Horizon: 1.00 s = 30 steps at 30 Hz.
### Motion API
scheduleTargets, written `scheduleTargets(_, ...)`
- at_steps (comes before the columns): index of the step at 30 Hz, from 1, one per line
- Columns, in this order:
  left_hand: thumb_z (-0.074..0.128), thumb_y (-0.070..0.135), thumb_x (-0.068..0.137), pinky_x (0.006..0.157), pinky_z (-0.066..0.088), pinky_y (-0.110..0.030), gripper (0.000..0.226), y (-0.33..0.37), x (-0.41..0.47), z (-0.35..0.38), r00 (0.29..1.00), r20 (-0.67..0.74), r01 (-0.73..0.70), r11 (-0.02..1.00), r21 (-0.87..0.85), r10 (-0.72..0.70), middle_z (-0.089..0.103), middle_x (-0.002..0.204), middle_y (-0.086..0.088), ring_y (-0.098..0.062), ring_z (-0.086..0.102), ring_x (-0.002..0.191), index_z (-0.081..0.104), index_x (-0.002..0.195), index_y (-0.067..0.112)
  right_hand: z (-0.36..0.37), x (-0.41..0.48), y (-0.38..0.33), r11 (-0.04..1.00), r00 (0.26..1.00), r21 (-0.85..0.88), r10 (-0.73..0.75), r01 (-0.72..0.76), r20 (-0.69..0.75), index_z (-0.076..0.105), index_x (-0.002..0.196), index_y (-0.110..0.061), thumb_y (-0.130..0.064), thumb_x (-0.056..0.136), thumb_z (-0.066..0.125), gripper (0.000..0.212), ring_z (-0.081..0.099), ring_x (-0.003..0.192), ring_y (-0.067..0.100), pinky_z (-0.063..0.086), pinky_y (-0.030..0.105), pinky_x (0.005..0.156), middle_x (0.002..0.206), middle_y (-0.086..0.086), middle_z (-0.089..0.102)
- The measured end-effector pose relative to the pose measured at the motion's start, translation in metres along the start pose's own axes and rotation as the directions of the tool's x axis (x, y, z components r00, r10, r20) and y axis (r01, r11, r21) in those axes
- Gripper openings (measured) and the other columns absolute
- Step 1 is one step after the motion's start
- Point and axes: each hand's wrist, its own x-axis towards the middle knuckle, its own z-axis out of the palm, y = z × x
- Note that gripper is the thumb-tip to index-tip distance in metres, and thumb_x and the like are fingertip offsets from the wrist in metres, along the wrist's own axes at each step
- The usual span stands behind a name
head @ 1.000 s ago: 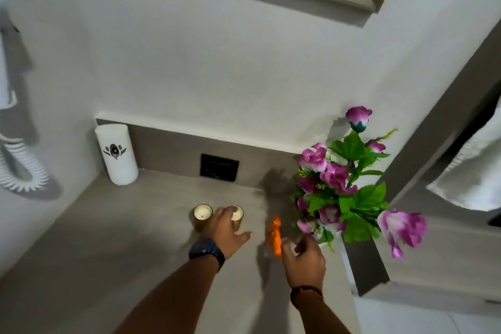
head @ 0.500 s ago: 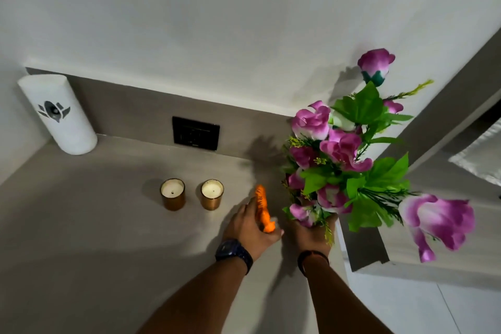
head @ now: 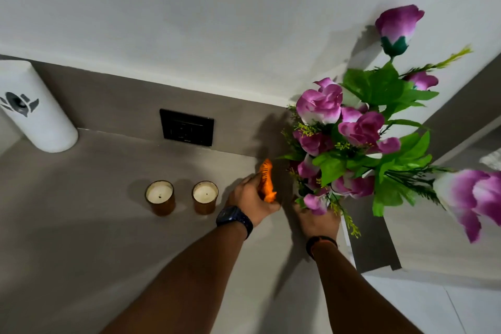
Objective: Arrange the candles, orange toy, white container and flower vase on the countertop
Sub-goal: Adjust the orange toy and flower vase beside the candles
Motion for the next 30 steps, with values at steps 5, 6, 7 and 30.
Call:
scheduleTargets(5, 0.080, 0.051, 0.057, 0.075, 0.041, -0.023, 0.067, -0.004, 0.002, 0.005, 1.000, -0.003, -0.030, 1.000, 0.002, 0.030, 0.062, 0.109, -0.001, -0.023, 0.057, 0.101, 0.058, 0.117, 0.029, 0.001, 0.006, 0.002, 0.998, 0.999, 0.048, -0.044, 0.043, 0.013, 0.055, 0.125, 0.000, -0.029, 0.067, 0.085, 0.071, 0.052, 0.122, 0.033, 0.034, 0.045, 0.109, 0.127, 0.018, 0.060)
scheduleTargets(6, 0.081, 0.053, 0.055, 0.082, 0.042, -0.025, 0.079, -0.005, 0.001, 0.004, 0.999, 0.000, -0.032, 0.999, -0.006, 0.032, 0.059, 0.118, -0.002, -0.024, 0.053, 0.108, 0.053, 0.124, 0.028, 0.000, 0.003, 0.001, 0.997, 0.998, 0.046, -0.064, 0.063, 0.010, 0.054, 0.126, -0.001, -0.031, 0.066, 0.085, 0.074, 0.052, 0.121, 0.031, 0.034, 0.041, 0.110, 0.126, 0.017, 0.060)
scheduleTargets(7, 0.082, 0.056, 0.054, 0.088, 0.042, -0.027, 0.088, -0.005, 0.000, 0.002, 1.000, -0.002, -0.031, 0.999, -0.013, 0.031, 0.054, 0.127, -0.004, -0.024, 0.049, 0.115, 0.049, 0.131, 0.027, -0.001, -0.001, -0.001, 0.994, 0.995, 0.039, -0.102, 0.102, -0.013, 0.053, 0.126, -0.002, -0.034, 0.064, 0.086, 0.077, 0.053, 0.118, 0.027, 0.034, 0.035, 0.110, 0.123, 0.014, 0.060)
scheduleTargets(30, 0.088, 0.057, 0.042, 0.101, 0.040, -0.041, 0.111, -0.123, -0.061, -0.172, 0.968, -0.143, 0.217, 0.975, 0.052, -0.208, 0.042, 0.138, -0.004, -0.026, 0.039, 0.126, 0.038, 0.137, 0.026, 0.100, -0.165, -0.084, 0.932, 0.878, 0.084, -0.360, 0.352, 0.316, 0.039, 0.133, -0.021, -0.030, 0.069, 0.079, 0.076, 0.053, 0.113, 0.028, 0.047, 0.037, 0.091, 0.128, 0.006, 0.042)
